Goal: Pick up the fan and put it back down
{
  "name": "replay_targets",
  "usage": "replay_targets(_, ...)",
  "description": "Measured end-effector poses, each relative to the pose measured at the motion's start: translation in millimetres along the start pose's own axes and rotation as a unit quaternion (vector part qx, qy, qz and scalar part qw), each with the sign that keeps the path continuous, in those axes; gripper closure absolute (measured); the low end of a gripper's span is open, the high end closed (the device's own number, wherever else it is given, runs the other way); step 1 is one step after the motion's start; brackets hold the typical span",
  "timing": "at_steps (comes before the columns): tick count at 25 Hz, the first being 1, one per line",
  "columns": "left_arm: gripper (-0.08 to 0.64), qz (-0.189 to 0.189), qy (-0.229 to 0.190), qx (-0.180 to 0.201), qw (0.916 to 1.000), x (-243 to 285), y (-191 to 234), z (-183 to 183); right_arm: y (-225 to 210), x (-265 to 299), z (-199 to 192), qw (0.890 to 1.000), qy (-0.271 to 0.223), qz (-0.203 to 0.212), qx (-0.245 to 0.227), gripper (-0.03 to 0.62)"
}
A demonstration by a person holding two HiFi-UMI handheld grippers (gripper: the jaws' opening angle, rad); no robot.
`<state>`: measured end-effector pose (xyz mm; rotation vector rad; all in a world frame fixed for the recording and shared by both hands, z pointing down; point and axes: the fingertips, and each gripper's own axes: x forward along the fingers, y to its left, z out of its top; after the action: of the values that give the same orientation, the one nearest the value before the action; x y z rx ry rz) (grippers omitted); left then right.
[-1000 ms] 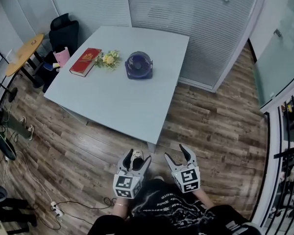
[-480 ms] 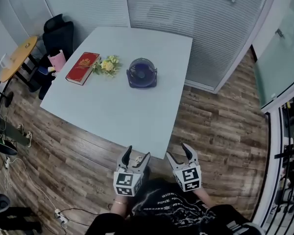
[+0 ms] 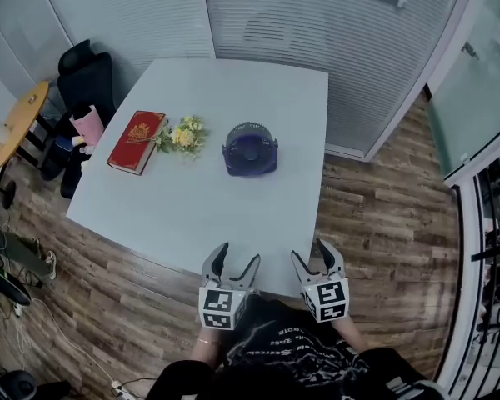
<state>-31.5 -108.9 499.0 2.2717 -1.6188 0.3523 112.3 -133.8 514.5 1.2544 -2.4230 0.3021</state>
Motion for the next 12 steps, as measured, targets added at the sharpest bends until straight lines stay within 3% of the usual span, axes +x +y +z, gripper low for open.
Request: replay_targets(12, 0.207, -0.006, 0.011, 0.008, 0.9999, 36.2, 64.7, 20.9, 2.7, 58.4, 35.6, 0.999, 0.002, -0.035, 0.009, 0.325)
